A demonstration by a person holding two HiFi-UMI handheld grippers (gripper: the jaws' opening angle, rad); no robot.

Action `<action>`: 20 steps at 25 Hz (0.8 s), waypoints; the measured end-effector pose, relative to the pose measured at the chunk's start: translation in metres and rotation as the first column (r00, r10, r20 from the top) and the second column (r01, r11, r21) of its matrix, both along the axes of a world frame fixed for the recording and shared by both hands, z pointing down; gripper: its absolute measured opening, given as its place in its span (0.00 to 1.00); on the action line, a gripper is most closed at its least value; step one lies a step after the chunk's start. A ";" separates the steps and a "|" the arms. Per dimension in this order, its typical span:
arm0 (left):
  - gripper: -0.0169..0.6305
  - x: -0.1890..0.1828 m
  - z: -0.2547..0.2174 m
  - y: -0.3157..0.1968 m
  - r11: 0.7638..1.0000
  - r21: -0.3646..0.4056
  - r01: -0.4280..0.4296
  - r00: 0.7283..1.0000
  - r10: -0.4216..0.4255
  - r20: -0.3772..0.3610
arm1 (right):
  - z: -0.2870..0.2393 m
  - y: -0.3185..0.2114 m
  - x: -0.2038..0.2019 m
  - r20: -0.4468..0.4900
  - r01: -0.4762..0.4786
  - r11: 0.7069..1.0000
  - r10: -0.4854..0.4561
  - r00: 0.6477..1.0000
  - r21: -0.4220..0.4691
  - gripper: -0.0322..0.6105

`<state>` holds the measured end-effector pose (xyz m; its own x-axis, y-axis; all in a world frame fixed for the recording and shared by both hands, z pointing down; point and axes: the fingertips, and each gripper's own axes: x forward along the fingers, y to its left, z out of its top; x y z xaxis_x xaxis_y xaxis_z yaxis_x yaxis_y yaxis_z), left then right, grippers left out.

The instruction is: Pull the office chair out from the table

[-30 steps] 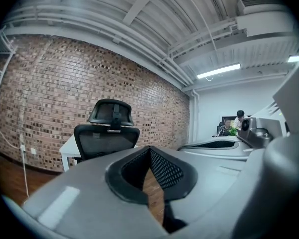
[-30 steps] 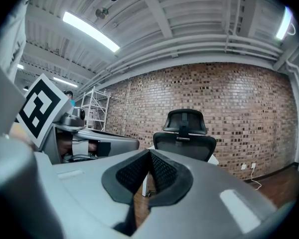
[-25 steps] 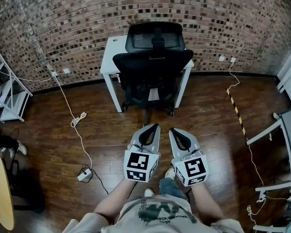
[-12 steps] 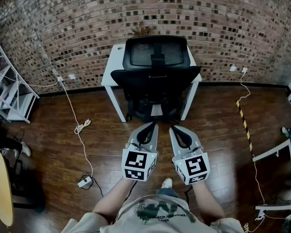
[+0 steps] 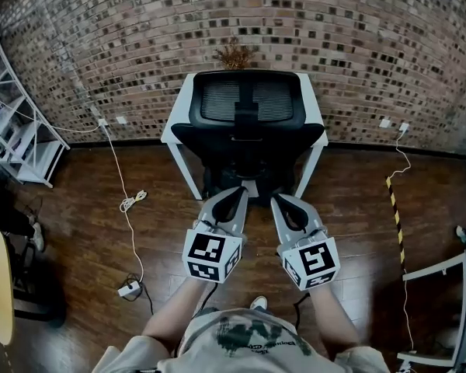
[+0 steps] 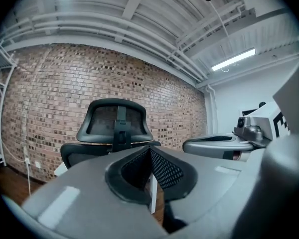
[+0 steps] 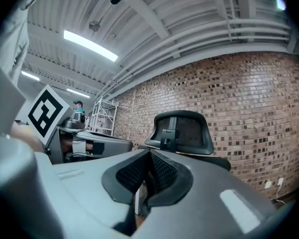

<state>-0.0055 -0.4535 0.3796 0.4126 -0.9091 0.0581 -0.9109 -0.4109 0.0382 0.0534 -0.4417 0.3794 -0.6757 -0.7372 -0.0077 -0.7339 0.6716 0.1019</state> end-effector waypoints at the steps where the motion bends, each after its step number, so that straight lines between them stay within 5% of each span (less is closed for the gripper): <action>1: 0.05 -0.002 -0.004 -0.005 1.000 0.010 0.001 1.000 -0.001 0.001 | -0.002 -0.006 0.003 0.000 0.010 1.000 -0.010 1.000 0.006 0.05; 20: 0.06 -0.056 -0.032 -0.094 0.994 0.096 0.054 0.998 -0.057 0.023 | -0.031 -0.094 -0.007 -0.067 0.104 0.990 -0.098 0.993 0.095 0.05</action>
